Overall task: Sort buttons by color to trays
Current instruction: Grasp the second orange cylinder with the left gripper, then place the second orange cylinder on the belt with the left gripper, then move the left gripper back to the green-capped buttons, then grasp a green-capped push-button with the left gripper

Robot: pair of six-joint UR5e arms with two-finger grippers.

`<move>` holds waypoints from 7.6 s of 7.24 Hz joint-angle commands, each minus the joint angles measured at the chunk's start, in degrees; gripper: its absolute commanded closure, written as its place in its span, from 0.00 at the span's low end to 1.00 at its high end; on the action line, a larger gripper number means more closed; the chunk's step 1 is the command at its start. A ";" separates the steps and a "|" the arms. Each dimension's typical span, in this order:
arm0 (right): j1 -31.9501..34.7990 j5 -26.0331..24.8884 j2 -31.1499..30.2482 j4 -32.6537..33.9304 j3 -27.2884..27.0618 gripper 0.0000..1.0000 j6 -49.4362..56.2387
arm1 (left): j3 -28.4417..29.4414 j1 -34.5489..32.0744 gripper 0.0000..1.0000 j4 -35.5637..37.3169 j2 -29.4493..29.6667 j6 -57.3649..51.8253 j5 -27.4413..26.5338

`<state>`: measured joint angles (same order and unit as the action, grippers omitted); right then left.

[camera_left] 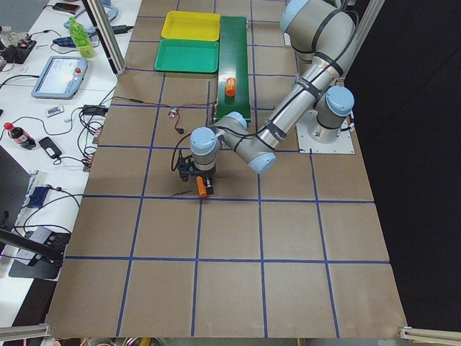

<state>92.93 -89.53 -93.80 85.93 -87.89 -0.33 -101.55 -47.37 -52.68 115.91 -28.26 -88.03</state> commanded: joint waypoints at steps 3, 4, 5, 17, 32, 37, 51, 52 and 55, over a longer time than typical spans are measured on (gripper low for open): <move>-0.20 0.23 -1.04 -0.41 -1.14 0.00 0.07 | 0.12 0.00 0.00 1.27 1.16 0.31 -0.03; -0.03 0.15 -1.21 -2.59 -1.14 0.00 0.16 | 0.12 0.00 0.00 1.35 1.16 1.96 0.14; 0.06 0.15 -1.21 -2.70 -1.14 0.00 0.16 | 0.04 -0.09 0.00 1.44 1.16 2.59 0.14; -0.03 0.41 -0.95 -3.05 -1.14 0.00 0.25 | 0.12 0.00 0.00 2.84 2.21 1.45 0.59; 0.06 0.24 -1.21 -2.96 -1.23 0.00 0.16 | -18.05 -32.96 0.62 -16.85 -25.11 21.48 0.85; 0.50 0.41 -1.04 -2.88 -1.23 0.00 -0.10 | -17.55 -33.05 0.00 -16.49 -25.64 21.58 1.11; 0.42 -0.02 -2.18 -2.43 -2.55 0.00 -0.20 | 3.73 -5.89 0.00 -3.13 0.10 -13.66 -0.73; 0.41 -0.20 -2.26 -2.78 -2.98 0.00 -0.02 | 3.73 -5.80 0.00 -3.13 0.55 -13.49 -0.56; 0.50 0.41 -2.62 -2.52 -3.07 0.00 -0.54 | 3.64 -5.89 0.60 -3.13 0.81 -10.87 -0.21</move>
<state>93.45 -89.18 -96.37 83.52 -90.91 -0.74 -97.90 -53.21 -55.81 116.61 -40.57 -88.38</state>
